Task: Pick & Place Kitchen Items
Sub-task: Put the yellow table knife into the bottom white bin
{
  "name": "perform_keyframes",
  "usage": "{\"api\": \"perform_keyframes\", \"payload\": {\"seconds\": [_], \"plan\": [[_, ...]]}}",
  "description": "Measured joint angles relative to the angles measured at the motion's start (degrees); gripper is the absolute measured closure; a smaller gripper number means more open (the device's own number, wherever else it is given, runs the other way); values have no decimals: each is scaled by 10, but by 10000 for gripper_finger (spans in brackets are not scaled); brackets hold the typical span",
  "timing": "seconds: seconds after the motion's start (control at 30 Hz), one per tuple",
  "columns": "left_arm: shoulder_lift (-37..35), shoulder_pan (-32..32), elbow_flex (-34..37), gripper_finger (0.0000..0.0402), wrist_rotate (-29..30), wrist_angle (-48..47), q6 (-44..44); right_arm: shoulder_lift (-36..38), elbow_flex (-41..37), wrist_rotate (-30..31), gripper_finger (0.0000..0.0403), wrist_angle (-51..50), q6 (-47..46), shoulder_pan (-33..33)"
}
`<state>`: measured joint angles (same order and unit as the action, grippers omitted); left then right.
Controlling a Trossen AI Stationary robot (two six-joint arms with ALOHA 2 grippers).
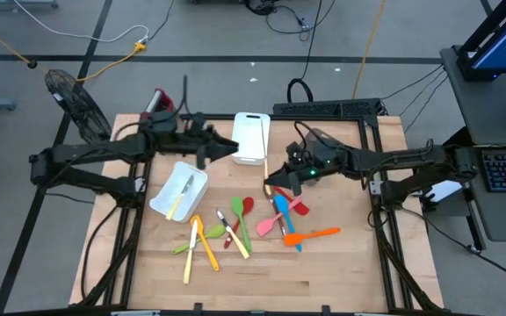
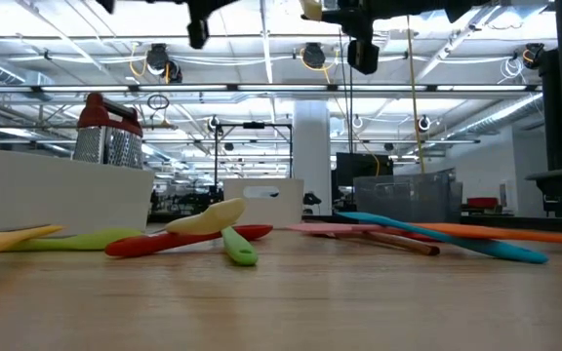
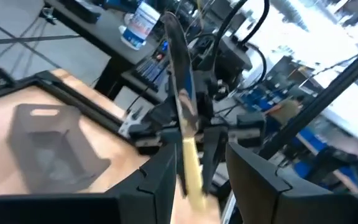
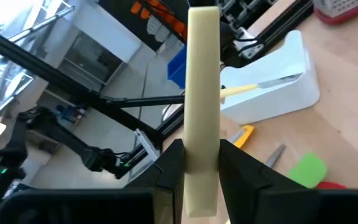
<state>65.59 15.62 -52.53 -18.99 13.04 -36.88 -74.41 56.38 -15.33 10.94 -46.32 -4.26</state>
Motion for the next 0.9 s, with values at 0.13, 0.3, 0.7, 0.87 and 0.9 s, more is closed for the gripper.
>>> {"api": "perform_keyframes", "payload": {"seconds": [0.13, 0.3, 0.7, 0.87, 0.9], "plan": [[55, -2, 0, 247, -24, 63, -46, 0, 0, -6, 337, 13, 5, -11], [111, -12, 0, 200, -23, 123, -82, 0, 0, -14, 337, 12, 5, -24], [167, -30, 0, 136, 2, 212, -87, 0, 0, -29, 337, 11, -6, -44], [167, -41, 0, 135, 37, 212, -80, 0, 0, -29, 337, 13, -14, -44], [167, -43, 0, 135, 45, 212, -79, 0, 0, -29, 337, 13, -19, -44]]}}
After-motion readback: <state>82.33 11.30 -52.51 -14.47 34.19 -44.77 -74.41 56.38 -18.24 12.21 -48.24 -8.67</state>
